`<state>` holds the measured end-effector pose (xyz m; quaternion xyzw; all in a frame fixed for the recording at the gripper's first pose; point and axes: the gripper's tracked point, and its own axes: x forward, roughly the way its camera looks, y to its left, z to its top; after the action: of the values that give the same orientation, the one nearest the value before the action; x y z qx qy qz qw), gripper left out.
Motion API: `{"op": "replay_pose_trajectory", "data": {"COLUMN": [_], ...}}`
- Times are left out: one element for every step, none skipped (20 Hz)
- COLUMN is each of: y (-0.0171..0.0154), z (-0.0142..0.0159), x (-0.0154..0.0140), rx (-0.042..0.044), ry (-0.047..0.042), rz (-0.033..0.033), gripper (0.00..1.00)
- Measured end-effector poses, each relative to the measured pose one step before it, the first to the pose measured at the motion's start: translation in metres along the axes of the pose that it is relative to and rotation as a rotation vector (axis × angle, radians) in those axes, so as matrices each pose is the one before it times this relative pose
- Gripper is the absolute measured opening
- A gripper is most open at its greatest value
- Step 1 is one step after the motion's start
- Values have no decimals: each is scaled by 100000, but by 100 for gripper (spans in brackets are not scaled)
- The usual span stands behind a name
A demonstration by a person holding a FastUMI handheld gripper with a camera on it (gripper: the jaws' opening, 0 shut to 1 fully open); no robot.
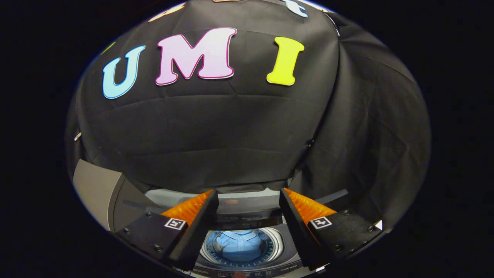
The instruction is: Put the clothes into the washing machine and then close the washing machine lid.
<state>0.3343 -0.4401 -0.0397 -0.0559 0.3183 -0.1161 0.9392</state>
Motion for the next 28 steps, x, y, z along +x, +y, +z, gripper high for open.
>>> {"op": "replay_pose_trajectory", "data": {"y": [18,-25,17,41,-37,18,-46,-10,-55,-6,21,-1,1,-7,28,43,-73,41,14,12,-18,-37,25,5,-116,127,302,-97], "z": [14,-4,149,104,-19,64,-126,-113,-33,-5,17,-22,22,5,32,-44,-41,22,156,151,-326,-386,-195,-311,152,-329,-16,2], "x": [93,3,26,-15,18,99,14,43,-41,-24,31,15,38,-21,31,83,-33,2,14,54,-35,159,-60,94,-34,-44,55,283], "rx": [-177,-235,200,119,306,153,117,3,-340,-4,107,192,-5,-70,285,-88,-50,-97,178,728,341,-612,-840,-1057,-1540,-1484,-980,-663], "ry": [145,152,-130,-297,-269,-91,-48,233,175,-17,-43,27,145,487,354,165,304,255,-399,-565,611,1768,2301,2247,2515,2818,2297,1563], "rz": [76,91,41,103,-8,-52,-41,-49,-26,-54,35,26,38,54,-146,-72,-57,163,109,-94,-151,-304,314,131,-228,670,1268,688], "gripper": [100,100,100,100,100,100,100,100,100,100,100,100,100,100,100,100,100,100,100,100,99,99,99,99,98,98,99,99]}}
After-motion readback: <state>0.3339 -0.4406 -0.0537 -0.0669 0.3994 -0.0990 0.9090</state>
